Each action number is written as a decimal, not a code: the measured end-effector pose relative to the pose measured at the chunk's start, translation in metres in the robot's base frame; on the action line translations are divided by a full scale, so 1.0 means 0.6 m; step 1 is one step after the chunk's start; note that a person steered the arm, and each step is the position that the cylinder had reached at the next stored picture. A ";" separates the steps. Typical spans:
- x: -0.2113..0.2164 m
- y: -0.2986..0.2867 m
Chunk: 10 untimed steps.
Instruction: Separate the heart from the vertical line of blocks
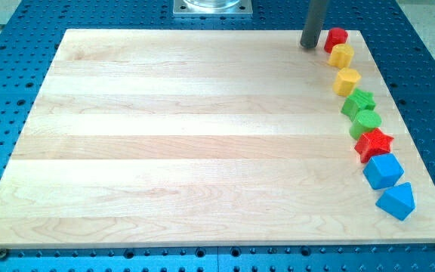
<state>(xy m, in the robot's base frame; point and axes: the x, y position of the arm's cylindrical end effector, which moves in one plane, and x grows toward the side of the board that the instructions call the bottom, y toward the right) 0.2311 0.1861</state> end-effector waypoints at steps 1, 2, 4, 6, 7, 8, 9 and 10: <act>0.000 0.000; 0.005 0.002; 0.006 0.001; -0.067 0.001; -0.057 0.111; -0.057 0.194; 0.032 0.224; 0.033 0.223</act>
<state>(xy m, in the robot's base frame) 0.2509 0.3201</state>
